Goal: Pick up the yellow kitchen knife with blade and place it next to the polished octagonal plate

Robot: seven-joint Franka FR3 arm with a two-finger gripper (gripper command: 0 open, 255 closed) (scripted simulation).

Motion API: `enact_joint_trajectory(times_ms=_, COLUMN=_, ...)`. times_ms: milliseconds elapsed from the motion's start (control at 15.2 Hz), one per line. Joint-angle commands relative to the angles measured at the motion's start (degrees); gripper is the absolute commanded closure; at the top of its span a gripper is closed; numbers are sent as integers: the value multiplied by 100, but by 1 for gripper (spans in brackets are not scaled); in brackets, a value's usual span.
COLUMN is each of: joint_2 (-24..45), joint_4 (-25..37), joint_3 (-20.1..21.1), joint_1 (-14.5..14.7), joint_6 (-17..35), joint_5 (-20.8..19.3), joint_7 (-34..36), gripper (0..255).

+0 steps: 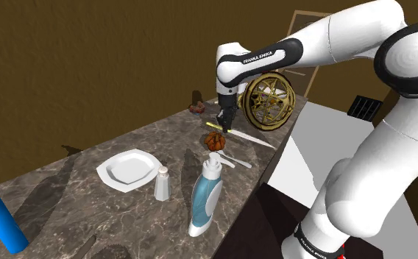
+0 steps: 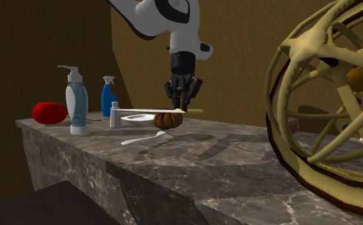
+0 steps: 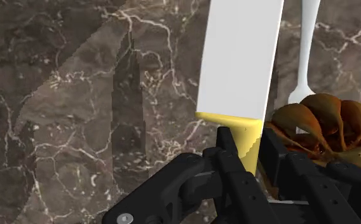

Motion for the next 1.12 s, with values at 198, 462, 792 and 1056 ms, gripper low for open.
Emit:
enact_joint_trajectory(times_ms=198, joint_2=-726, joint_4=-764, joint_3=359, joint_1=251, joint_6=-17, joint_5=41, joint_7=621, gripper=255)
enact_joint_trajectory(times_ms=462, joint_2=-1222, joint_4=-1246, joint_3=693, joint_1=473, joint_6=-73, joint_5=183, joint_7=1116, gripper=255)
enact_joint_trajectory(times_ms=792, joint_2=-1740, joint_4=-1708, joint_3=1152, joint_1=791, joint_6=-166, joint_5=475, joint_7=1739, gripper=255)
enact_joint_trajectory(times_ms=1056, joint_2=-2061, joint_4=-1966, joint_3=1552, joint_1=1094, joint_6=-243, joint_5=786, joint_7=2263, gripper=255)
